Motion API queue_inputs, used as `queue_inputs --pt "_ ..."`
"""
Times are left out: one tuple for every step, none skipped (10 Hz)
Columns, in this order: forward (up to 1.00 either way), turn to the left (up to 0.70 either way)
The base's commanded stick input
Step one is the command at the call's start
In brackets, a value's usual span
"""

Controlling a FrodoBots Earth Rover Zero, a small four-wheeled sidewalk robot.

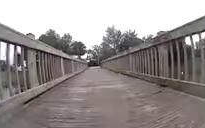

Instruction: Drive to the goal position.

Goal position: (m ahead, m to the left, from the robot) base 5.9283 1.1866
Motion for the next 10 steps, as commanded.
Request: queue_inputs --pt "0.7 0.0" --pt "0.7 0.0" --pt "0.7 0.0" --pt "0.7 0.0" --pt "0.7 0.0" --pt "0.7 0.0" --pt "0.7 0.0" --pt "0.7 0.0" --pt "0.7 0.0" --pt "0.7 0.0"
